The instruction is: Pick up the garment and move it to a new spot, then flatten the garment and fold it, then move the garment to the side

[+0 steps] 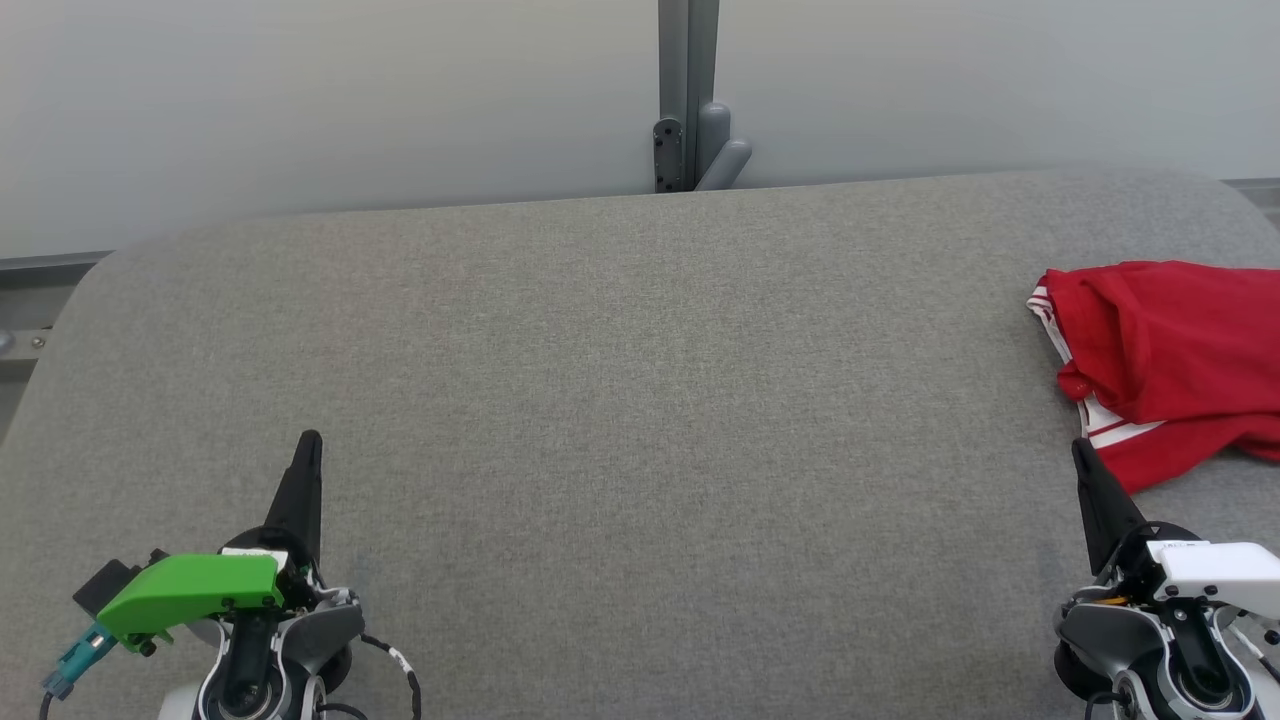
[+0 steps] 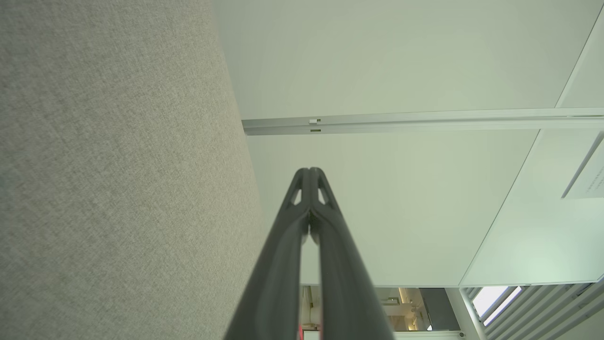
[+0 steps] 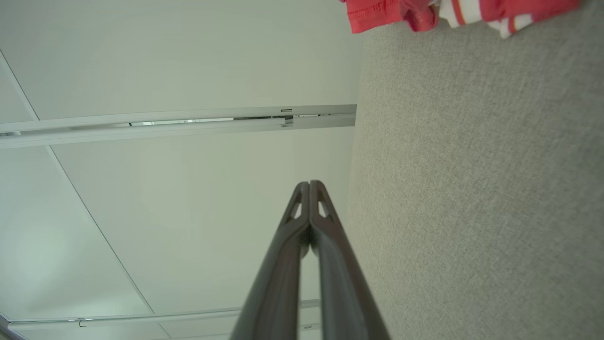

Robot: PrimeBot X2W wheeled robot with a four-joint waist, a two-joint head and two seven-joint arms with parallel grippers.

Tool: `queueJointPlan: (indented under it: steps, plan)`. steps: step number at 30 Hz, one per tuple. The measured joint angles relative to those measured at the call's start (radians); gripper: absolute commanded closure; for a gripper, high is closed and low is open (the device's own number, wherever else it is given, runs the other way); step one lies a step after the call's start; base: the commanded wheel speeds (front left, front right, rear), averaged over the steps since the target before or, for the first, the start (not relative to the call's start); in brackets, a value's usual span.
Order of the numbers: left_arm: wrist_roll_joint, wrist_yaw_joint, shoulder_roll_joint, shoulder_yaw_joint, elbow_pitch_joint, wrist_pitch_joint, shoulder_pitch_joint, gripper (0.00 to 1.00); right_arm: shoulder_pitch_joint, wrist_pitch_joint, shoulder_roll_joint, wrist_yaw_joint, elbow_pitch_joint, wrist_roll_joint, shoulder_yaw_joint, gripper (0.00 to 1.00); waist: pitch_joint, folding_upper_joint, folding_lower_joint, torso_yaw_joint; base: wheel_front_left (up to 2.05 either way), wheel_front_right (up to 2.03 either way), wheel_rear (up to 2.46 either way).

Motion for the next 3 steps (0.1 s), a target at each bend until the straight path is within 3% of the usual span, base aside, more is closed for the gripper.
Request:
queueJointPlan:
  steps: [3]
  plan:
    - [0.000, 0.000, 0.000, 0.000, 0.000, 0.001, 0.000, 1.00, 0.000, 0.000, 0.001, 0.000, 0.000, 0.000, -0.001, 1.00, 0.000, 0.0000, 0.0000, 0.000, 0.00, 0.00, 0.00]
